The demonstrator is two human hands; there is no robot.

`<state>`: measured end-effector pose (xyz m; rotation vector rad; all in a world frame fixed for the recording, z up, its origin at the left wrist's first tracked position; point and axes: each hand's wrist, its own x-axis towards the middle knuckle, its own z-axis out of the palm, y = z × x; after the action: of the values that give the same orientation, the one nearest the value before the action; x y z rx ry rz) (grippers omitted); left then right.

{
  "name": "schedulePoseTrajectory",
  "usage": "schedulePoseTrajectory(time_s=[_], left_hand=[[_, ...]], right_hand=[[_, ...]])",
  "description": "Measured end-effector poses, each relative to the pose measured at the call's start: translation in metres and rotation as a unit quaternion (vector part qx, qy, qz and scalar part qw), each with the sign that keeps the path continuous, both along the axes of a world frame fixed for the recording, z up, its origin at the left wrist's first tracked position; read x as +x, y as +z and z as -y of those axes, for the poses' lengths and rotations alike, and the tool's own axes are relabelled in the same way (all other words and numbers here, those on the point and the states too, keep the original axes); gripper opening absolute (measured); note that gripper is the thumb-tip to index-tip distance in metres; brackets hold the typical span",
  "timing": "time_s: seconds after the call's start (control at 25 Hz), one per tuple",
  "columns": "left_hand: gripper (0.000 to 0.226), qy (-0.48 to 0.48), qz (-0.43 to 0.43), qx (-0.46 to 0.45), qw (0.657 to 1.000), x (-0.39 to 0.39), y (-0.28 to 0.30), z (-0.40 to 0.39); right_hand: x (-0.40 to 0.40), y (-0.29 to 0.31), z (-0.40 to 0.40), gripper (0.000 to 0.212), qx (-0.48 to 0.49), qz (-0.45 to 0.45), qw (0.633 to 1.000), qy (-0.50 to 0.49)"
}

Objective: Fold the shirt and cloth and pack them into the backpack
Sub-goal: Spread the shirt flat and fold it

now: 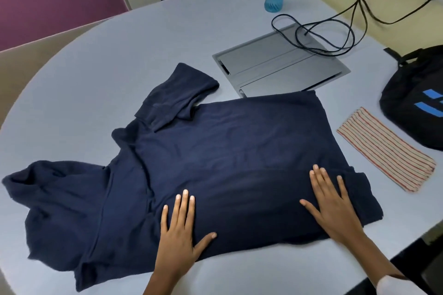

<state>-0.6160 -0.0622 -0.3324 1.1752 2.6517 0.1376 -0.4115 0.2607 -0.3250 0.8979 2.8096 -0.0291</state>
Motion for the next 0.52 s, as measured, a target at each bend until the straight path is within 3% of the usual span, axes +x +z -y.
schedulePoseTrajectory(time_s=[0.16,0.36,0.52], left_hand=[[0.071,0.061,-0.008,0.065,0.996,-0.011,0.008,-0.009],[0.052,0.13,-0.066,0.13,0.981,-0.068,0.016,-0.019],[0.089,0.233,0.006,0.088,0.968,-0.095,-0.001,0.0]], right_hand=[[-0.043,0.003,0.013,0.082,-0.036,-0.076,0.996,-0.032],[-0.143,-0.004,0.041,0.073,-0.066,-0.08,0.984,0.144],[-0.181,-0.017,0.049,0.075,-0.052,-0.046,0.979,0.194]])
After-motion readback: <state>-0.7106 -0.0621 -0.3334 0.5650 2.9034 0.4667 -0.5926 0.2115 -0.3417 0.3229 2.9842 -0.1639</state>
